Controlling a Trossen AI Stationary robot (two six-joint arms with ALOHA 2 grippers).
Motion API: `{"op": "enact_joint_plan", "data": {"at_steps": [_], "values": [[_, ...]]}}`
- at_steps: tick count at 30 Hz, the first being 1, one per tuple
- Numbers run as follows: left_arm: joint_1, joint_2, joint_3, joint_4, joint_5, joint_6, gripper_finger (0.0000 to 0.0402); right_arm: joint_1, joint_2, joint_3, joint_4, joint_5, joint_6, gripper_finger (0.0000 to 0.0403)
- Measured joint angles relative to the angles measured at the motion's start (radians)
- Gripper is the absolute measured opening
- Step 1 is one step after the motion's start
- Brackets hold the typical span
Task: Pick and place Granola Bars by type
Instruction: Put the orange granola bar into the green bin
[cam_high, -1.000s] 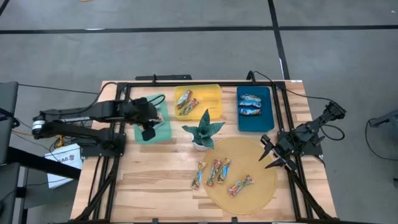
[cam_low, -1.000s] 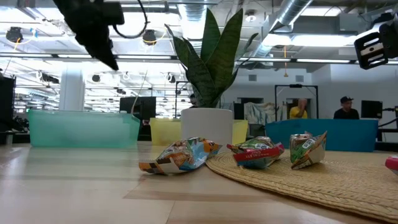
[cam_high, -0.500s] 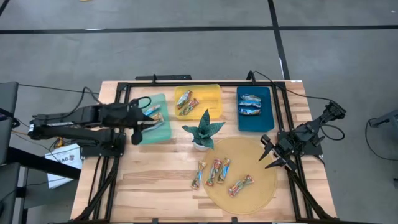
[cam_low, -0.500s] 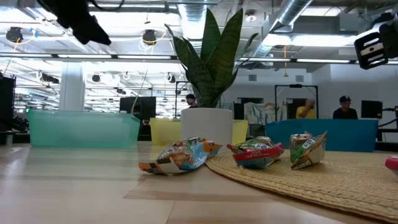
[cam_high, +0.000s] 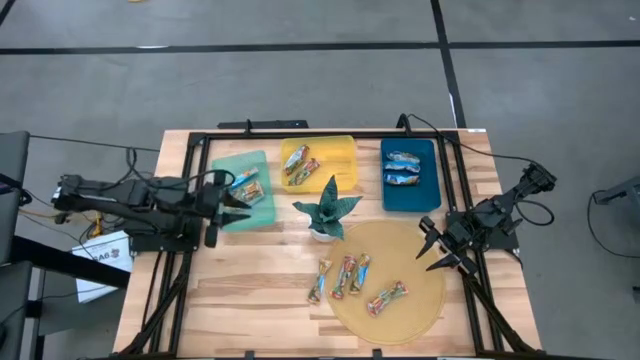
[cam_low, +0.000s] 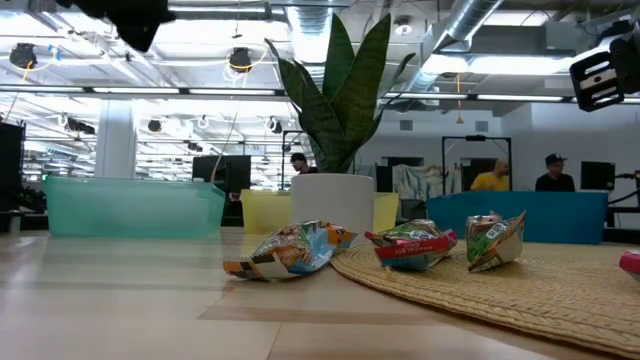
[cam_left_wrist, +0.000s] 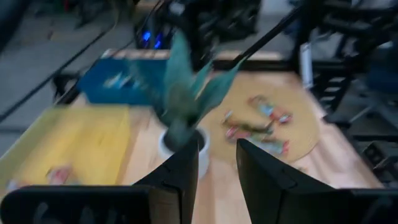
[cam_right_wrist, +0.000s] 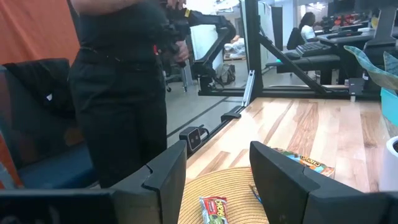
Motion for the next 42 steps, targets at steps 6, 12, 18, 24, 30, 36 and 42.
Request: {"op": "enact_joint_plan", "data": {"at_steps": [6,12,18,24,30,36,42], "values": [[-0.102,0.007,-0.014,0.147,0.000,0.036,0.0103,0.000,0.000,0.000,0.000,0.000,0.000,0.0169],[-0.209,0.008,-0.014,0.234,0.023,0.036,0.0103,0.000,0.000,0.000,0.000,0.000,0.000,0.0169],[-0.290,0.007,-0.014,0.267,0.191,0.050,0.0103,0.000,0.000,0.000,0.000,0.000,0.000,0.0169],[-0.337,0.008,-0.014,0.268,0.198,0.046,0.0103,0.000,0.000,0.000,0.000,0.000,0.000,0.0169],[-0.362,0.057,-0.013,0.252,0.181,0.028,0.0103,0.000,0.000,0.000,0.000,0.000,0.000,0.0169],[-0.396,0.203,-0.013,0.313,0.118,0.009,0.0103,0.000,0.000,0.000,0.000,0.000,0.000,0.0169],[-0.426,0.426,0.024,0.433,0.064,-0.064,0.0103,0.000,0.000,0.000,0.000,0.000,0.000,0.0169]]}}
